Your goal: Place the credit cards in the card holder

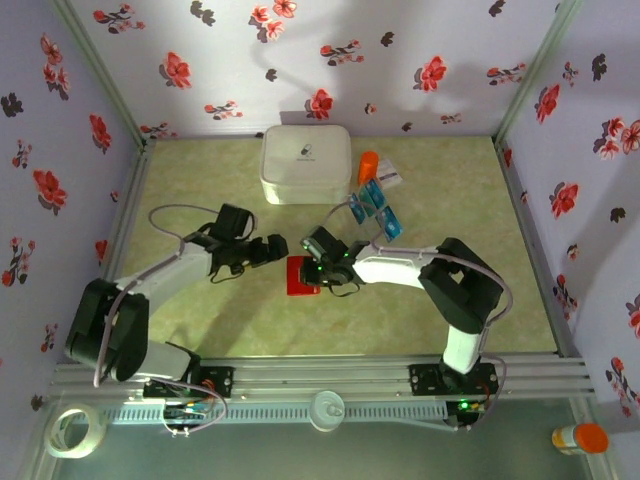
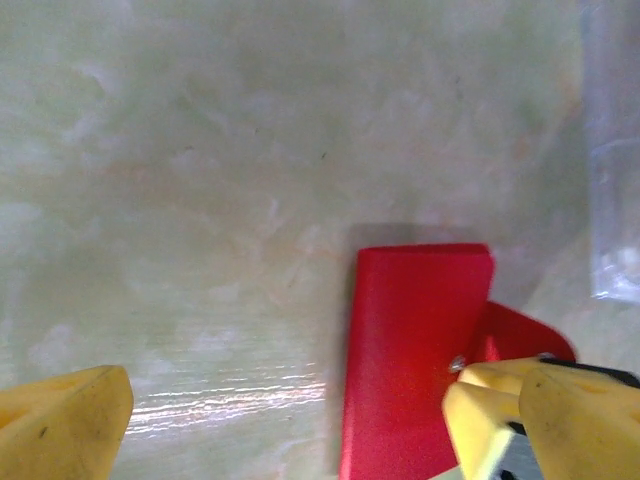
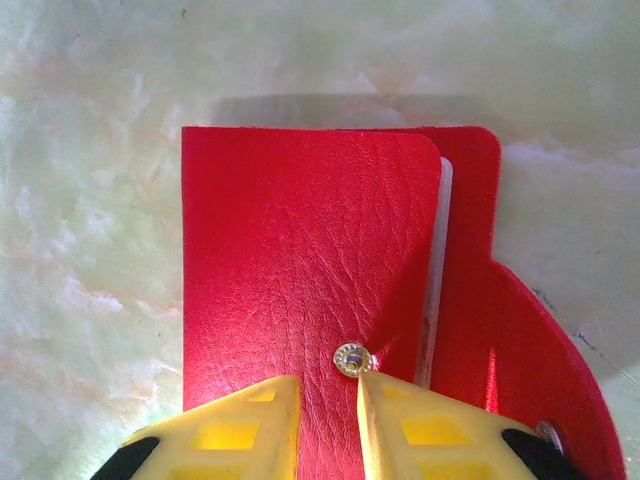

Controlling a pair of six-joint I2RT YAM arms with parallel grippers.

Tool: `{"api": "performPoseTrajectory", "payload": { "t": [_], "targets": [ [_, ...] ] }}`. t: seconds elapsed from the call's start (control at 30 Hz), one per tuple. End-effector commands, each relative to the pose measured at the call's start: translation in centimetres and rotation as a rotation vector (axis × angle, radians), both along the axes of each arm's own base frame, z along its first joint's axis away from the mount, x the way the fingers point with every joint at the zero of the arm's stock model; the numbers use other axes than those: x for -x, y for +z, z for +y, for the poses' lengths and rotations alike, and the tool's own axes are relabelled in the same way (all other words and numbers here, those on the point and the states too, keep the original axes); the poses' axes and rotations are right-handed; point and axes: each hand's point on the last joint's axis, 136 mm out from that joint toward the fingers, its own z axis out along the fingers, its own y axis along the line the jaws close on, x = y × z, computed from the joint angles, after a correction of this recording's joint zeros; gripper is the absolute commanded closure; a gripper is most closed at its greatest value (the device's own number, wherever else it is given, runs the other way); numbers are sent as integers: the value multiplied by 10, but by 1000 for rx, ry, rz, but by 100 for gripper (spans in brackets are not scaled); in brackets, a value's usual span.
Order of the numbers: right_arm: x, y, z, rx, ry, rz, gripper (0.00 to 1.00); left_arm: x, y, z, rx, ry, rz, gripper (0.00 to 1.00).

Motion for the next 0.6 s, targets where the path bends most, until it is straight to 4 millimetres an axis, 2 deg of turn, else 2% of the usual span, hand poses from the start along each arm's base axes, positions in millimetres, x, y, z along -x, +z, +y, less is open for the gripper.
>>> {"api": "performPoseTrajectory", "payload": {
  "t": [0.0,0.37,0.57],
  "targets": [
    [4,-2,-7,4,-22,21,77,5,-11,3,-110,-57,26,0],
    [4,-3,-7,6,-19,23,77,12,-32,-13,-162,-142,65,0],
    [4,-2,-7,4,-19,24,77,14,-40,-10,-228,-160,79,0]
  ]
}}
